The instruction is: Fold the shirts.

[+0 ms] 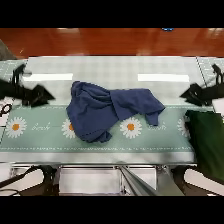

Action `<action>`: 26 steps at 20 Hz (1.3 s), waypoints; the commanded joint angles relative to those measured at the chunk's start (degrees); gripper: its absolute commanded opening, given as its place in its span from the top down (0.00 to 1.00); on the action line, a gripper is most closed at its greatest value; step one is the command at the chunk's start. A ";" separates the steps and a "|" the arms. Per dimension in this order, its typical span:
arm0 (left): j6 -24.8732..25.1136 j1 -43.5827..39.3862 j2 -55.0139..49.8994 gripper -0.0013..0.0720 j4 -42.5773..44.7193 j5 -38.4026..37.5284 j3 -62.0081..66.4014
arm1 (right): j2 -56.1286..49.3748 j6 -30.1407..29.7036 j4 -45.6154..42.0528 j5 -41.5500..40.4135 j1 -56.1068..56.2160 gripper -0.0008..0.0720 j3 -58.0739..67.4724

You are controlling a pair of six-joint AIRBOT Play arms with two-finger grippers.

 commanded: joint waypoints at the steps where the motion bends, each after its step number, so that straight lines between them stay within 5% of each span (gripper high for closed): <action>1: 4.83 4.92 9.75 0.29 -10.47 1.99 -21.66 | 8.57 -6.51 5.03 -4.00 -5.70 0.43 -15.93; 5: 7.87 2.64 12.15 0.29 -16.96 7.39 -35.85 | 14.56 -9.25 9.77 -5.81 -5.68 0.43 -25.07; 13: -0.87 -13.00 11.89 0.29 -17.05 19.26 -37.75 | 15.23 -9.22 10.19 -5.40 -5.68 0.43 -25.07; 18: -1.31 -22.01 11.74 0.30 -24.24 30.53 -37.20 | 15.23 -9.22 9.60 -5.66 -5.51 0.43 -25.09; 22: -0.24 -23.58 6.29 0.30 -24.24 28.22 -34.60 | 13.49 -9.22 9.84 -6.05 -5.51 0.43 -25.09; 23: 0.96 -24.41 3.98 0.36 -24.24 26.40 -33.24 | 12.28 -9.29 10.34 -6.12 -5.51 0.43 -25.09; 24: 2.60 -25.00 1.60 0.73 -24.24 24.48 -31.47 | 11.06 -9.94 11.47 -6.10 -5.51 0.43 -25.09; 25: 4.46 -25.35 0.15 0.95 -24.26 23.06 -29.77 | 10.01 -10.67 12.68 -5.99 -5.51 0.43 -25.09; 26: 5.51 -25.35 -0.52 0.95 -24.24 21.77 -27.96 | 9.11 -11.08 13.42 -5.88 -5.35 0.43 -25.09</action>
